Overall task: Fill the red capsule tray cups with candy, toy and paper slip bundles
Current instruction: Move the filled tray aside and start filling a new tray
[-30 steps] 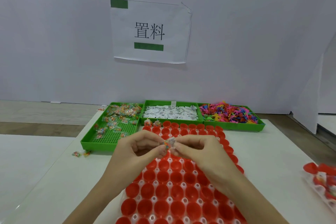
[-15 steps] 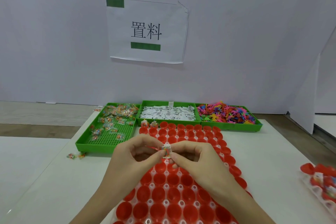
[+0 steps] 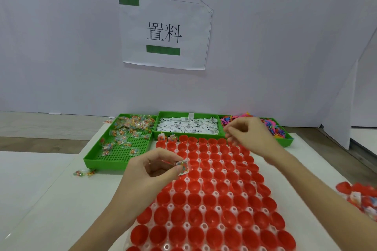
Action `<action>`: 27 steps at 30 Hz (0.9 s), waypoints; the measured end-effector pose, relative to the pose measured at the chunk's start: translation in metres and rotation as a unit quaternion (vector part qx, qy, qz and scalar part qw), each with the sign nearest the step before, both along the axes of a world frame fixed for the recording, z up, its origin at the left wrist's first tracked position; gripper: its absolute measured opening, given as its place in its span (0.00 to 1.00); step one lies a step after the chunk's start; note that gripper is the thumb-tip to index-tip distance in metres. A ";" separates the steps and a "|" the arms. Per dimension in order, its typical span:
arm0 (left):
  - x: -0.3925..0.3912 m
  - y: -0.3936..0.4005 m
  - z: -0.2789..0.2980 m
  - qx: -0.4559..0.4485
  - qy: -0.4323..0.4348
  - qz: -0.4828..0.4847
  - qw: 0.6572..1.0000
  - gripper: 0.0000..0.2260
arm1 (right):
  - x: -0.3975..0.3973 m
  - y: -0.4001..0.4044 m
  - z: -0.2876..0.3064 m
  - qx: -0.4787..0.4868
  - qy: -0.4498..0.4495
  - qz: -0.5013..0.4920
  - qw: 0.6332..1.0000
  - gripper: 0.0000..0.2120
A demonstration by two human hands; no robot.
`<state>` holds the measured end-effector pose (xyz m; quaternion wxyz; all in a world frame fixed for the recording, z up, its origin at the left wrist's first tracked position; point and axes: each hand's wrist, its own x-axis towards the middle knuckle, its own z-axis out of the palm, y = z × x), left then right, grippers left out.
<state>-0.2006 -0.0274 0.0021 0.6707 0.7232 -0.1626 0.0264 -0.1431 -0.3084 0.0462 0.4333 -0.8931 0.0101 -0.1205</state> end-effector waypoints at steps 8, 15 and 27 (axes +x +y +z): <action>0.004 0.001 -0.002 0.006 -0.002 0.006 1.000 0.06 | 0.095 -0.082 -0.037 -0.235 -0.042 -0.108 0.965 0.11; 0.008 0.006 -0.002 0.005 0.000 0.019 1.000 0.06 | 0.127 -0.087 -0.057 -0.318 -0.031 -0.100 0.942 0.11; 0.007 0.004 -0.002 0.005 -0.002 0.010 1.000 0.04 | 0.124 -0.090 -0.061 -0.207 -0.092 -0.173 0.959 0.14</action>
